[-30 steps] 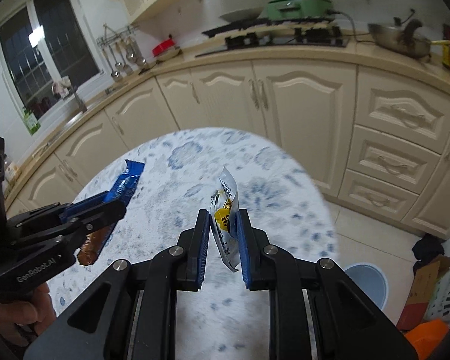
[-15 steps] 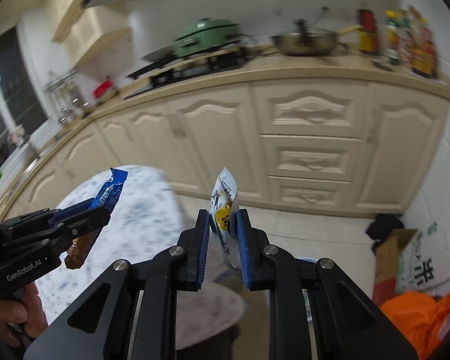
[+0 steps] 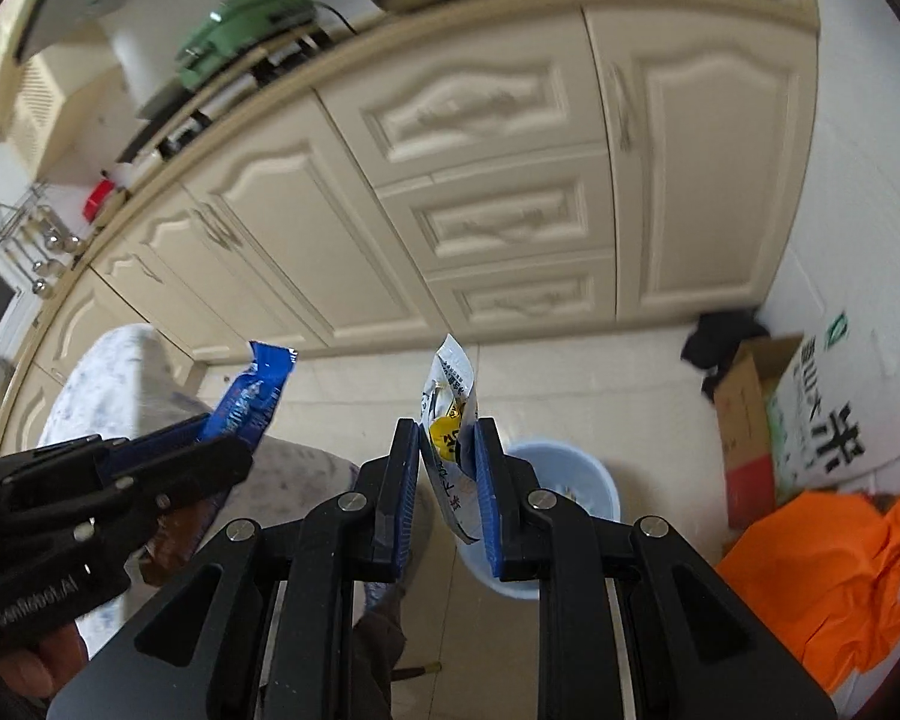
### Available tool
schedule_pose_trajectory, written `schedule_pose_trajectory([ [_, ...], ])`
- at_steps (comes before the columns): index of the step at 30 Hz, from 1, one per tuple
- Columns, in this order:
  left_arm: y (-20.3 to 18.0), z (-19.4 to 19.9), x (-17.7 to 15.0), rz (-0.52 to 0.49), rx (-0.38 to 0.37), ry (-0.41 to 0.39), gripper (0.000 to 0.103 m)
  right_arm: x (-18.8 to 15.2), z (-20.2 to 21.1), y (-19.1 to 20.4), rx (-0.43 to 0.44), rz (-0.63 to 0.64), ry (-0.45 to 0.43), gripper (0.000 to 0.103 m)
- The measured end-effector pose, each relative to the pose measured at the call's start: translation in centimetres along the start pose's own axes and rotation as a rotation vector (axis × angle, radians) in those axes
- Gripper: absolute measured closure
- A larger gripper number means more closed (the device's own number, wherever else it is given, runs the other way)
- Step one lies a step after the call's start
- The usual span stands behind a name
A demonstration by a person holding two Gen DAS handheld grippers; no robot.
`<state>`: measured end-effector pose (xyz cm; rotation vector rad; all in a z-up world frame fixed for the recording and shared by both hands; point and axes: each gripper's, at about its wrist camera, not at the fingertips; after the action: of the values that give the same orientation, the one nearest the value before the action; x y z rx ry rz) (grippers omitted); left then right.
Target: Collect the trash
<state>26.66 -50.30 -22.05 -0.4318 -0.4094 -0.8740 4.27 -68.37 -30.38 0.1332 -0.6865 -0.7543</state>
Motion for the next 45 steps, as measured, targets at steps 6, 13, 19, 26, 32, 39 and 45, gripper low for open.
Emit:
schedule_pose_trajectory([
  [6,0.4,-6.0,2.7,0.010,0.027,0.104,0.042,-0.7,-4.3,-3.4,-0.025,-0.089,0.080,0.064],
  [13,0.1,-5.6,3.9,0.001,0.121,0.045,0.009,-2.0,-4.8,-5.0,-0.018,-0.179,0.083,0.014],
  [19,-1.6,-2.2,1.2,-0.017,0.166,-0.028,0.003,-2.2,-3.4,-4.9,-0.054,-0.222,0.059,0.000],
  [26,-1.5,6.5,-3.9,0.004,0.169,-0.143,0.003,-2.0,0.1,-1.8,-0.052,-0.180,0.019,0.000],
  [32,-0.2,17.0,-9.8,0.054,0.227,-0.294,0.001,-1.2,5.1,3.7,-0.016,-0.089,-0.059,0.000],
  [39,0.9,28.5,-18.6,0.135,0.346,-0.463,0.001,-1.1,11.0,13.0,0.063,0.055,-0.157,0.000],
  [45,0.3,36.0,-27.5,0.230,0.448,-0.576,0.001,-2.9,15.3,21.2,0.136,0.201,-0.225,0.000],
])
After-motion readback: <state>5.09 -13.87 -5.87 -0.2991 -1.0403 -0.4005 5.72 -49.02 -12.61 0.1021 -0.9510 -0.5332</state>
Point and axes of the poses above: each gripper's, at about its wrist camera, not at the fingertips, and z roughly against the way its jaws point, y to its left, x to its top
